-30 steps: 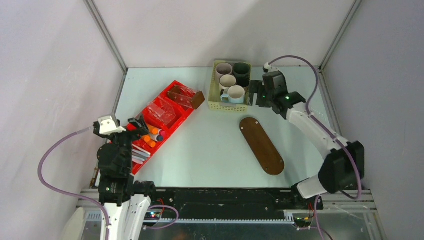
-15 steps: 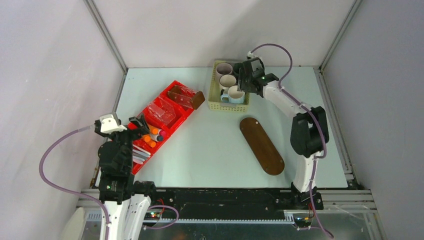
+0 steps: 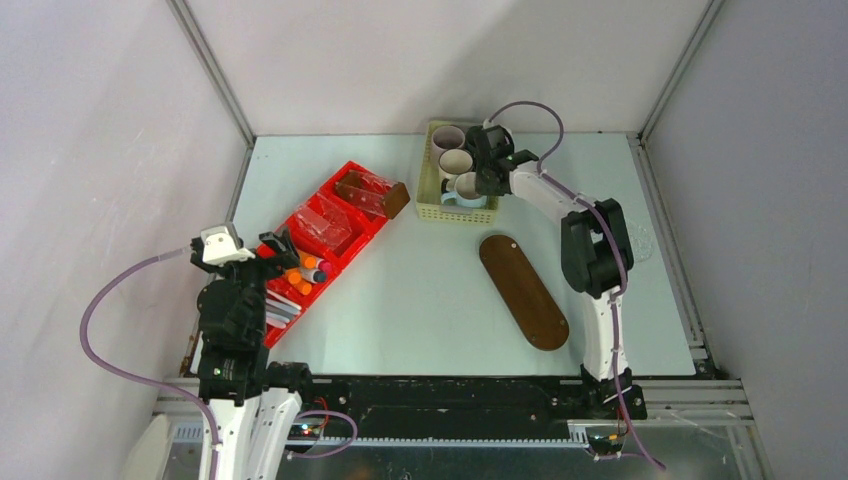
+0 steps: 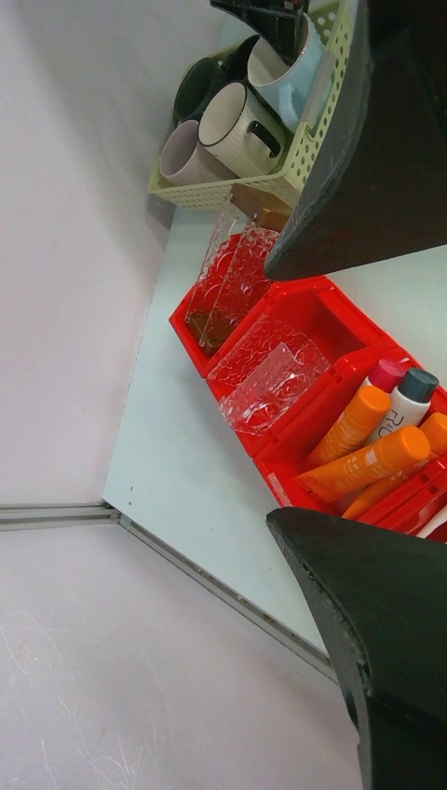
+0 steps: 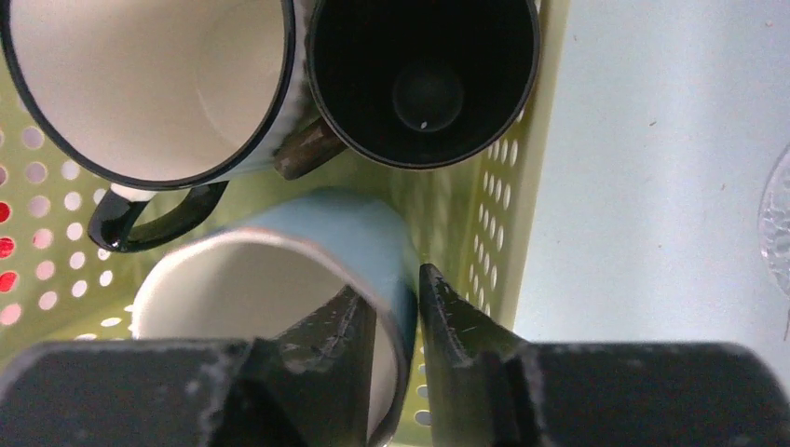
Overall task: Prepare toiletry sets of a toothbrush and toothpaste on the tray
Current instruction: Pick up the cup from the storage box, then place the cup on the tray.
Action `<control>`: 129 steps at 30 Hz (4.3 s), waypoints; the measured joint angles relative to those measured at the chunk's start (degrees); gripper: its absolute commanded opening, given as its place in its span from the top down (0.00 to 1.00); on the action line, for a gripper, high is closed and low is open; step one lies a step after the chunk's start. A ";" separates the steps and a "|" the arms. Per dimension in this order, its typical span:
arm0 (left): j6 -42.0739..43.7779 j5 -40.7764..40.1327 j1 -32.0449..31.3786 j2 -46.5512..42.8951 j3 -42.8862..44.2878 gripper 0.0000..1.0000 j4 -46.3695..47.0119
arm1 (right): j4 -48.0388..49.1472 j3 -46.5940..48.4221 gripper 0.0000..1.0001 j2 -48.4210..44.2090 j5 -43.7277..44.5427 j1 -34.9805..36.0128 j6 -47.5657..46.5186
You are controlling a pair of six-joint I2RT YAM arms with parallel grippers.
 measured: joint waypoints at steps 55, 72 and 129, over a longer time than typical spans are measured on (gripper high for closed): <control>0.22 0.50 -5.75 -2.01 0.00 0.02 -0.13 | -8.15 -4.57 1.00 -14.56 -25.31 -29.75 -47.41; 0.63 0.92 -5.75 -1.84 0.00 0.02 -0.13 | -8.02 -0.15 1.00 -4.50 -29.29 -32.79 -50.75; 1.07 3.69 -5.75 -0.61 0.00 0.02 -0.09 | -2.54 2.89 0.15 -8.81 -15.52 -29.62 -31.04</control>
